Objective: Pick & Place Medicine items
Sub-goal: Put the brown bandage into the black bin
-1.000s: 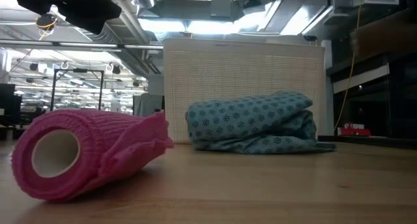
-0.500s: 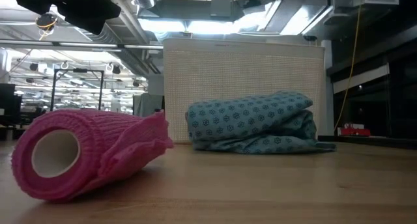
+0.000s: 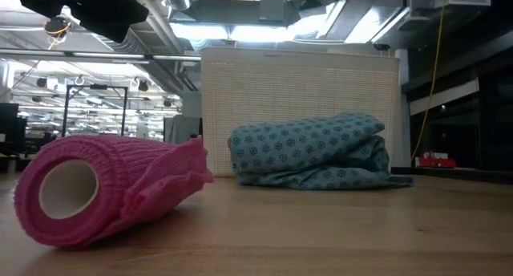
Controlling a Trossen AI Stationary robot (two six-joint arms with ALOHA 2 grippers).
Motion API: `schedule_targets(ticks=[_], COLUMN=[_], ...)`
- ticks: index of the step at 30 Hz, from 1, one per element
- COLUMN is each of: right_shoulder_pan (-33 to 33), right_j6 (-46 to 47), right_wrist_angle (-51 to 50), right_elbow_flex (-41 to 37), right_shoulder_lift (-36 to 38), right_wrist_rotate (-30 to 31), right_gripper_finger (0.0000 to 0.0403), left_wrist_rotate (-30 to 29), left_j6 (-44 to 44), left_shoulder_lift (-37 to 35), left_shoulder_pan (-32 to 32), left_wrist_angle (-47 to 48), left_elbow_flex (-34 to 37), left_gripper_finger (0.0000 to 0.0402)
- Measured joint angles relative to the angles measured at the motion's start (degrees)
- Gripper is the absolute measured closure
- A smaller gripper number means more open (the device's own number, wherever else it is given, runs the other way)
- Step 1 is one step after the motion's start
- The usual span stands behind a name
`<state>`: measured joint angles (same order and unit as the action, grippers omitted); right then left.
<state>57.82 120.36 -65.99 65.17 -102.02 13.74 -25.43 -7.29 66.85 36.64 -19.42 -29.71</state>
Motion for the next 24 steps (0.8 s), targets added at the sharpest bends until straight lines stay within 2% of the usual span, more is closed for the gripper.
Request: schedule_targets(ticks=[5,16,19,24], right_shoulder_pan=[0.04,0.04,0.04,0.04], right_j6=[0.67,-2.05,-2.81,-3.74], right_wrist_angle=[3.31,3.40,3.38,3.34], right_elbow_flex=[-1.27,-1.30,-1.30,-1.30], right_shoulder_lift=[-0.02,-0.02,-0.02,-0.02], right_wrist_rotate=[-2.86,-1.46,-1.36,-2.86], right_gripper_finger=[0.0301,0.0299,0.0285,0.0233], left_wrist_rotate=[0.00,0.00,0.01,0.02], left_j6=[0.01,-0.02,-0.03,-0.24], left_shoulder_lift=[0.00,0.00,0.00,0.00], left_shoulder_pan=[0.00,0.00,0.00,0.00], left_wrist_angle=[0.02,0.00,0.00,0.00], left_elbow_flex=[0.00,0.00,0.00,0.00], left_gripper_finger=[0.0233,0.0233,0.0233,0.0233])
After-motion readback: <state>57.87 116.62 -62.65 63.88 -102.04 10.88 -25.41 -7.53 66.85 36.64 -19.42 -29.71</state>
